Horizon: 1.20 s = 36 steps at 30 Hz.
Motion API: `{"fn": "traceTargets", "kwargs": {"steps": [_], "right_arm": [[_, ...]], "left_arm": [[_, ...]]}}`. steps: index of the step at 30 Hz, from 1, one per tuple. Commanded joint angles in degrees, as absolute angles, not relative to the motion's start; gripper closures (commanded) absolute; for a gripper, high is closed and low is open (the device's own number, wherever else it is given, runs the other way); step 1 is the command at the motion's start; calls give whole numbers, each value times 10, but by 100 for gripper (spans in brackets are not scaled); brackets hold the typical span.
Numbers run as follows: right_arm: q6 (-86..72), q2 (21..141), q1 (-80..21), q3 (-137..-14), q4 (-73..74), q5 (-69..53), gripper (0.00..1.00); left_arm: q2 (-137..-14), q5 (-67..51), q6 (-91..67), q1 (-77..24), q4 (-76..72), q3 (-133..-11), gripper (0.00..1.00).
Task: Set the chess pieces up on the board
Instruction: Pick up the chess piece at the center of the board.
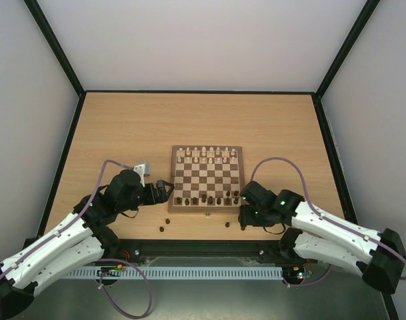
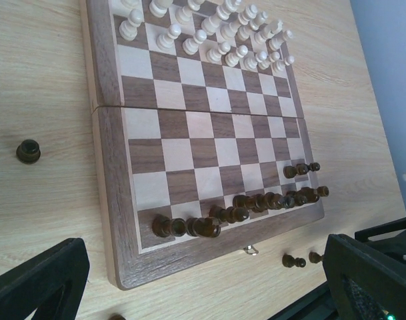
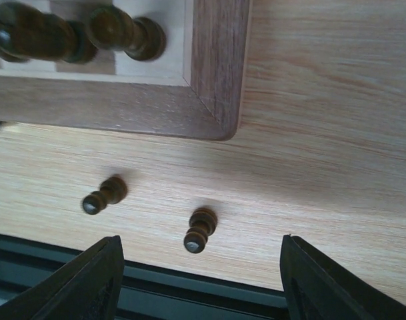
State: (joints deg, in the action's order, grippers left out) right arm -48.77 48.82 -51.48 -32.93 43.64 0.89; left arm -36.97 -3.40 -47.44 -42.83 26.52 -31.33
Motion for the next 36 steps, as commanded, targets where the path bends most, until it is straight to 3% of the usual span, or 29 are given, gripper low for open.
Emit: {"fn": "traceTargets", "kwargs": {"steps": [1, 8, 13, 17, 24, 36], "right_arm": [[-529, 533, -547, -338, 434, 56, 36], [-571, 591, -599, -334, 429, 71, 39], [-593, 630, -636, -334, 407, 71, 47], [-597, 649, -639, -332, 405, 76, 60], [-601, 655, -639, -325, 404, 80, 76], [-607, 654, -643, -306, 396, 68, 85]], "left_arm": [[-377, -23, -452, -425, 268, -343, 1], [-375, -34, -441, -425, 274, -346, 1], [-361, -33, -443, -425, 275, -341, 1], [-352, -34, -445, -425, 275, -338, 1], [-351, -36, -444, -425, 276, -338, 1], [-346, -39, -445, -425, 277, -339, 1]]}}
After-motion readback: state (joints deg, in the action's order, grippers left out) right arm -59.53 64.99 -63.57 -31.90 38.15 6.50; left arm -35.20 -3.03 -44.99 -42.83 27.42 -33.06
